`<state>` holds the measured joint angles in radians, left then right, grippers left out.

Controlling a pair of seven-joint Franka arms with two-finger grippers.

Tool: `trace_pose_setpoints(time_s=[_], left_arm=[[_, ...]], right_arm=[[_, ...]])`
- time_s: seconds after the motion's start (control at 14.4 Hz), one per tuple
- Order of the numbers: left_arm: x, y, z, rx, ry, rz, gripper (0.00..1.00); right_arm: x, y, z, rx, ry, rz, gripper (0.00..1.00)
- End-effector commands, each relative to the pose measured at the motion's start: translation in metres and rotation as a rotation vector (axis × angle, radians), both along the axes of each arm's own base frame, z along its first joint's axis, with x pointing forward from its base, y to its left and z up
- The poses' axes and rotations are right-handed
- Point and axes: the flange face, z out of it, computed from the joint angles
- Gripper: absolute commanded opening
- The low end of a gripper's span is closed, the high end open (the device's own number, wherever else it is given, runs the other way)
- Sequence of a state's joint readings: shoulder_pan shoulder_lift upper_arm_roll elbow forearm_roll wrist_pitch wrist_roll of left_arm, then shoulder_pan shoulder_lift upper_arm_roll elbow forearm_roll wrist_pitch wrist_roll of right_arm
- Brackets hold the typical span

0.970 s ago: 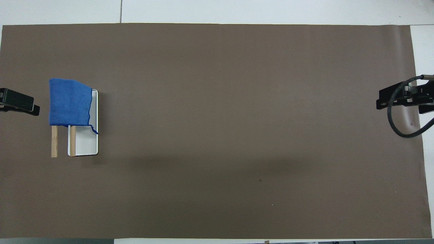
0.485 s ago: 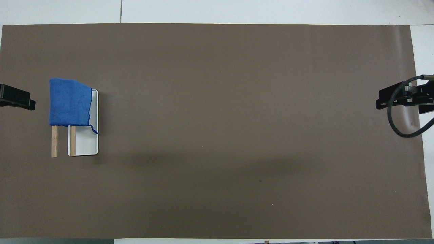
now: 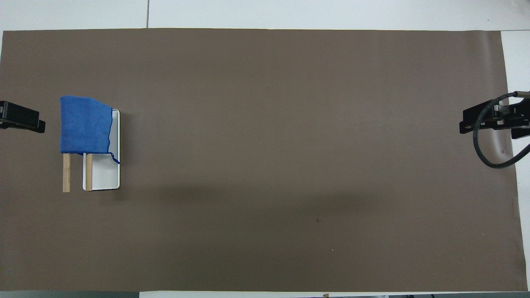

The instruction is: Right arm passes towel to left arm to hang

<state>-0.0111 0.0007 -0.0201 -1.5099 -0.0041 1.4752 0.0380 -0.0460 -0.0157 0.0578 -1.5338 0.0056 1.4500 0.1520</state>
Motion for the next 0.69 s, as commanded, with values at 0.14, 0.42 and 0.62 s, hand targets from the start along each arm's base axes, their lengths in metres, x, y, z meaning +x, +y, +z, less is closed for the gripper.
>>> trace_pose_setpoints(time_s=[0.14, 0.42, 0.62], left_arm=[[-0.004, -0.0009, -0.0041, 0.019, 0.005, 0.001, 1.0], [-0.0045, -0.0017, -0.0059, 0.019, 0.013, 0.0, 1.0], [-0.0103, -0.0009, -0.0068, 0.018, 0.024, 0.006, 1.0]], right_arm=[[-0.0064, -0.0039, 0.0003, -0.004, 0.004, 0.01, 1.0], [-0.0064, -0.0031, 0.0003, -0.004, 0.004, 0.011, 1.0], [-0.0064, -0.0031, 0.0003, -0.004, 0.004, 0.011, 1.0]])
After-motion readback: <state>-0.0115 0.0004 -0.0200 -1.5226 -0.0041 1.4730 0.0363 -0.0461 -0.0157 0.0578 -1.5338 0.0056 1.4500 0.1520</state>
